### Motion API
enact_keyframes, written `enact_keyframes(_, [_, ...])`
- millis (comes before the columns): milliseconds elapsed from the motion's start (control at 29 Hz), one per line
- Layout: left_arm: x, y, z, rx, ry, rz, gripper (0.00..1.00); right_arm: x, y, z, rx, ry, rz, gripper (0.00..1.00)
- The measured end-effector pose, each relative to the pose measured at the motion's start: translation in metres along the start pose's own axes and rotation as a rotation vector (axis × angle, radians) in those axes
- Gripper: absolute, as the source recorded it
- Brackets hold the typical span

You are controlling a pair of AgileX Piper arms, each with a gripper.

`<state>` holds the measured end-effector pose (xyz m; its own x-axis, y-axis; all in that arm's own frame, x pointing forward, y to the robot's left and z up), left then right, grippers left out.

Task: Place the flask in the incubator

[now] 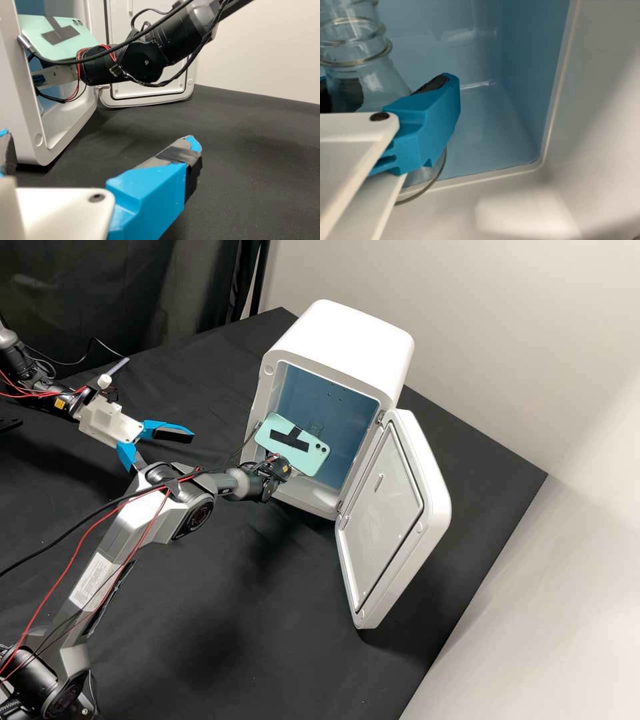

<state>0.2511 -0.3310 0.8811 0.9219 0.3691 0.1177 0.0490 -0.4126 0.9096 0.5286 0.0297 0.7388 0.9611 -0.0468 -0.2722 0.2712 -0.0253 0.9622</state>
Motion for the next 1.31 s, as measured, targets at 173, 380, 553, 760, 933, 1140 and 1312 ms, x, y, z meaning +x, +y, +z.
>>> enact_keyframes(173, [0.0000, 0.0000, 0.0000, 0.000, 0.000, 0.000, 1.00, 0.0000, 0.0009, 0.0016, -0.005, -0.002, 0.000, 0.00])
enact_keyframes(380, [0.0000, 0.0000, 0.0000, 0.000, 0.000, 0.000, 1.00, 0.0010, 0.0035, 0.0073, -0.008, 0.008, 0.016, 0.00])
enact_keyframes(553, [0.0000, 0.0000, 0.0000, 0.000, 0.000, 0.000, 1.00, 0.0009, 0.0050, 0.0095, -0.007, 0.004, 0.019, 0.00])
enact_keyframes(760, [0.0000, 0.0000, 0.0000, 0.000, 0.000, 0.000, 1.00, 0.0009, 0.0050, 0.0095, -0.007, 0.004, 0.019, 0.00])
enact_keyframes(933, [0.0000, 0.0000, 0.0000, 0.000, 0.000, 0.000, 1.00, 0.0009, 0.0050, 0.0095, -0.007, 0.004, 0.019, 1.00])
enact_keyframes(1140, [0.0000, 0.0000, 0.0000, 0.000, 0.000, 0.000, 1.00, 0.0009, 0.0050, 0.0095, -0.007, 0.004, 0.019, 1.00])
enact_keyframes(1312, [0.0000, 0.0000, 0.0000, 0.000, 0.000, 0.000, 1.00, 0.0009, 0.0044, 0.0105, -0.007, -0.006, 0.011, 1.00])
